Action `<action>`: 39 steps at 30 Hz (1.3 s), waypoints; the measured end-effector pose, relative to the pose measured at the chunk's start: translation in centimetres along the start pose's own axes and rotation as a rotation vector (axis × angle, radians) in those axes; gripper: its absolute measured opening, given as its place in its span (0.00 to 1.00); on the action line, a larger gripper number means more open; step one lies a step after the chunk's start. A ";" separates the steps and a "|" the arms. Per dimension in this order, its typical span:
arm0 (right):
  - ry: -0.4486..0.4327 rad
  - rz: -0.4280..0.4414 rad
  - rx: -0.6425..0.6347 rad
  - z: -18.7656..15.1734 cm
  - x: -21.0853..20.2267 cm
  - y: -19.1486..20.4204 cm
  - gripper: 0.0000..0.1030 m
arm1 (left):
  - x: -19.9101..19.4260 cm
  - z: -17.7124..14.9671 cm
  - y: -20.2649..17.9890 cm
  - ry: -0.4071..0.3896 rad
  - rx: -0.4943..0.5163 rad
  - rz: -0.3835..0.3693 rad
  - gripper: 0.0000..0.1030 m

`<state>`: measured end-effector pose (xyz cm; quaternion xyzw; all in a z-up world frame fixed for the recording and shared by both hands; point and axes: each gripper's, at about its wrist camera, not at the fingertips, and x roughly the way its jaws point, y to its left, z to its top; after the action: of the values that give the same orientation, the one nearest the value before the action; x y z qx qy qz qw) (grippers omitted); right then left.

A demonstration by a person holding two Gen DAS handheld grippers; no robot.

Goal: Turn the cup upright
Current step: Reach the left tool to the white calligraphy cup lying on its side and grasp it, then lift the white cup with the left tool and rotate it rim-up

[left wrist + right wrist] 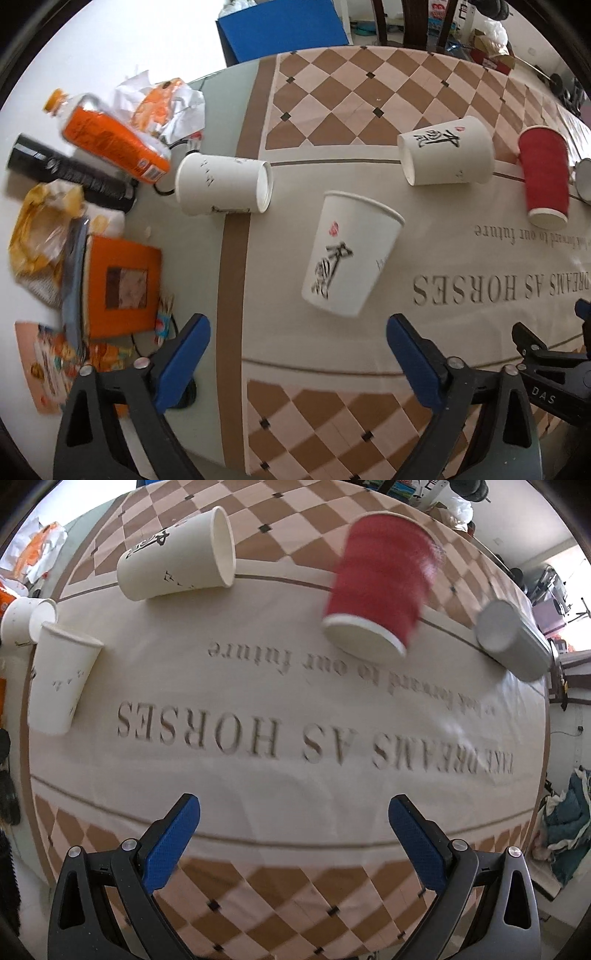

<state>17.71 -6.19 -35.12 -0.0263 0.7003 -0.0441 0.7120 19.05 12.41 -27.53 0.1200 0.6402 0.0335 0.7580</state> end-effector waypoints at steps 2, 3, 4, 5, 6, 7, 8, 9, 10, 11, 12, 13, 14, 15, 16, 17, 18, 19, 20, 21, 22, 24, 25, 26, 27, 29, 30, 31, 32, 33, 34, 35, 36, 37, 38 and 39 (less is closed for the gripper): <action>0.009 -0.004 -0.004 0.9 0.4 0.6 1.00 | 1.1 0.9 0.1 0.016 0.027 -0.013 0.83; 0.011 -0.006 -0.006 1.3 0.6 0.9 1.00 | 1.6 1.3 0.0 0.021 0.040 -0.022 0.83; 0.014 -0.011 -0.008 1.8 0.9 1.2 1.00 | 2.0 1.7 0.0 0.026 0.052 -0.028 0.83; 0.019 -0.014 -0.008 2.3 1.1 1.5 1.00 | 2.3 1.9 -0.2 0.031 0.064 -0.034 0.83; 0.022 -0.013 -0.007 2.7 1.2 1.6 1.00 | 2.9 2.3 -0.3 0.041 0.084 -0.048 0.83; 0.025 -0.015 -0.004 3.1 1.3 1.8 1.00 | 3.2 2.5 -0.5 0.047 0.095 -0.057 0.83; 0.027 -0.019 -0.003 3.3 1.4 1.9 1.00 | 3.6 2.8 -0.6 0.055 0.107 -0.062 0.83; 0.030 -0.020 -0.002 3.5 1.5 2.0 1.00 | 4.1 3.0 -0.9 0.066 0.122 -0.072 0.83; 0.035 -0.020 0.002 3.8 1.6 2.1 1.00 | 4.5 3.2 -1.0 0.074 0.134 -0.080 0.83; 0.036 -0.021 0.005 4.0 1.7 2.2 1.00 | 4.9 3.4 -1.3 0.079 0.148 -0.085 0.83; 0.039 -0.025 0.009 4.2 1.8 2.2 1.00 | 5.3 3.5 -1.5 0.083 0.163 -0.086 0.83; 0.043 -0.027 0.012 4.4 1.9 2.3 0.99 | 5.6 3.7 -1.6 0.087 0.174 -0.086 0.83; 0.047 -0.027 0.016 4.5 2.0 2.3 0.99 | 6.0 3.9 -1.7 0.092 0.184 -0.086 0.82; 0.051 -0.026 0.019 4.7 2.0 2.3 0.99 | 6.5 4.0 -1.9 0.098 0.199 -0.090 0.82; 0.054 -0.027 0.021 4.9 2.2 2.3 0.99 | 6.8 4.2 -2.0 0.102 0.208 -0.091 0.80; 0.055 -0.029 0.022 5.0 2.2 2.3 0.99 | 7.0 4.4 -2.1 0.106 0.215 -0.092 0.78; 0.058 -0.031 0.024 5.1 2.2 2.4 0.99 | 7.4 4.5 -2.2 0.111 0.224 -0.092 0.76; 0.060 -0.031 0.026 5.2 2.3 2.5 0.99 | 7.9 4.7 -2.3 0.119 0.233 -0.091 0.72; 0.062 -0.031 0.027 5.3 2.3 2.6 0.99 | 8.2 4.8 -2.3 0.125 0.236 -0.093 0.66; 0.062 -0.031 0.027 5.5 2.3 2.7 0.99 | 8.5 5.0 -2.3 0.127 0.237 -0.094 0.63; 0.062 -0.033 0.026 5.6 2.2 2.8 0.99 | 8.8 5.2 -2.3 0.128 0.237 -0.095 0.57; 0.060 -0.034 0.025 5.5 2.0 2.9 0.99 | 9.0 5.4 -2.1 0.121 0.234 -0.099 0.57; 0.058 -0.036 0.025 5.5 1.9 3.0 0.99 | 9.0 5.5 -2.0 0.118 0.232 -0.099 0.56; 0.057 -0.037 0.026 5.5 1.8 3.1 0.99 | 9.0 5.6 -1.9 0.114 0.230 -0.100 0.56; 0.056 -0.038 0.026 5.4 1.6 3.2 0.99 | 9.0 5.7 -1.8 0.108 0.227 -0.100 0.56; 0.055 -0.044 0.028 5.4 1.1 3.4 0.99 | 8.8 5.6 -1.6 0.101 0.221 -0.098 0.56; 0.053 -0.045 0.030 5.4 1.0 3.1 0.99 | 8.7 5.6 -1.5 0.097 0.216 -0.097 0.55; 0.049 -0.045 0.032 5.6 1.7 1.9 0.99 | 8.4 5.6 -1.5 0.091 0.210 -0.094 0.55; 0.046 -0.049 0.035 5.6 1.7 1.5 0.99 | 8.1 5.5 -1.4 0.085 0.203 -0.092 0.55; 0.043 -0.052 0.038 5.5 1.4 1.3 0.99 | 7.2 4.5 -1.8 0.080 0.193 -0.094 0.55; 0.040 -0.055 0.044 5.1 1.0 1.1 0.99 | 6.5 3.9 -2.0 0.076 0.185 -0.096 0.55; 0.037 -0.057 0.049 5.0 0.7 0.9 0.99 | 6.1 3.8 -2.0 0.071 0.176 -0.098 0.55; 0.033 -0.059 0.053 4.8 0.4 0.6 0.99 | 5.4 3.5 -2.0 0.065 0.165 -0.100 0.55; 0.027 -0.062 0.061 4.4 0.0 0.2 0.99 | 4.9 3.3 -2.0 0.061 0.158 -0.103 0.55; 0.023 -0.063 0.069 4.1 -0.4 -0.2 0.99 | 4.4 3.3 -1.9 0.057 0.150 -0.106 0.55; 0.019 -0.060 0.079 3.7 -0.9 -0.8 0.99 | 3.6 3.0 -2.0 0.050 0.137 -0.111 0.55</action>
<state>21.42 -6.98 -34.05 -0.0186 0.7038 -0.0933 0.7040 22.39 10.80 -30.97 0.1349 0.6652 -0.0493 0.7327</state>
